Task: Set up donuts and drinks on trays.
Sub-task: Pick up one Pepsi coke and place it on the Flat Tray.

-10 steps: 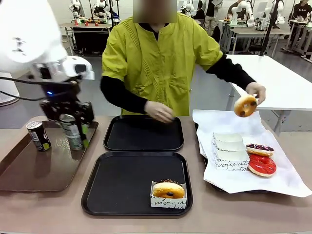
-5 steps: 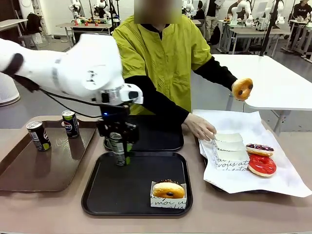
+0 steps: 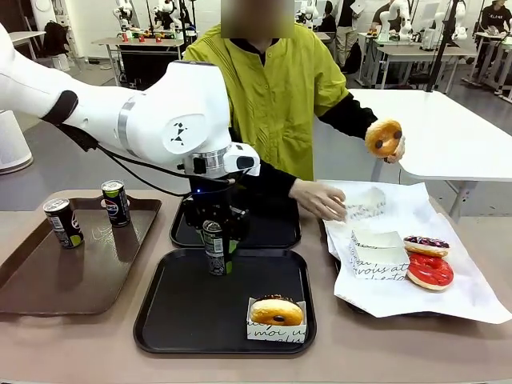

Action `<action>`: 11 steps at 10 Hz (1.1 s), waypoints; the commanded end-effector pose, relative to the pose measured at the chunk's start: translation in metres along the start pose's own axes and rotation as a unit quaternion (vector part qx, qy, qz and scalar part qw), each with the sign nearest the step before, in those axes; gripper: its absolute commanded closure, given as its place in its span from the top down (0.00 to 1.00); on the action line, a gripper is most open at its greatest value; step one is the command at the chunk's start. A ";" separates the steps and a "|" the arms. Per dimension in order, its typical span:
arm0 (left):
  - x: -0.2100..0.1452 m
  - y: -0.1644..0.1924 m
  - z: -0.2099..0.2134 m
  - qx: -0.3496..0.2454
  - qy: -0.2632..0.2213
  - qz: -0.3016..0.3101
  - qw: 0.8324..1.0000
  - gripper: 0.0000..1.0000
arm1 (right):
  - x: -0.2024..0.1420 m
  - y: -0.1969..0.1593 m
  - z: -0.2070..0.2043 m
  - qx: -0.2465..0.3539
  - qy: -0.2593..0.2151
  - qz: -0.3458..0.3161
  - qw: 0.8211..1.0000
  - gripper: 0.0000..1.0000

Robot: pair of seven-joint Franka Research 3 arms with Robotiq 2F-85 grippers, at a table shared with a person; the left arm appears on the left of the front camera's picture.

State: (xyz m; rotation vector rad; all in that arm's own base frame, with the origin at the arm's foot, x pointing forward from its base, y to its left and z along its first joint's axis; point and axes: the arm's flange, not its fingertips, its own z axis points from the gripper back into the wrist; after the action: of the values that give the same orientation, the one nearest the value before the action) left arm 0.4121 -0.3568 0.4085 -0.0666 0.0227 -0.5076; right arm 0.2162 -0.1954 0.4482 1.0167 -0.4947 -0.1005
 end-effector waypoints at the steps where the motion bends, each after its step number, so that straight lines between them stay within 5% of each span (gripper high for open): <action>1: -0.001 0.007 0.000 -0.007 0.001 0.005 1.000 0.61 | 0.000 -0.001 -0.001 0.003 -0.001 0.002 1.000 1.00; 4: 0.001 0.005 -0.003 0.000 0.003 0.005 1.000 0.61 | 0.000 -0.001 -0.001 0.003 -0.001 0.002 1.000 1.00; 6: -0.079 0.012 0.062 0.026 0.021 -0.022 0.999 0.61 | 0.000 -0.001 -0.001 0.003 -0.001 0.002 1.000 1.00; 8: -0.157 0.049 0.128 0.011 -0.059 0.020 0.998 0.61 | 0.000 -0.001 -0.001 0.003 -0.001 0.002 1.000 1.00; 11: -0.151 0.070 0.118 -0.008 -0.066 0.109 0.992 0.61 | 0.000 -0.001 -0.001 0.003 -0.001 0.002 1.000 1.00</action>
State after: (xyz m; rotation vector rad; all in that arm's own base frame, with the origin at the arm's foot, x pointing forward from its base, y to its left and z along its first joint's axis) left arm 0.2965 -0.2029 0.5432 -0.0941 -0.0903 -0.3587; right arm 0.2165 -0.1955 0.4478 1.0168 -0.4930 -0.1015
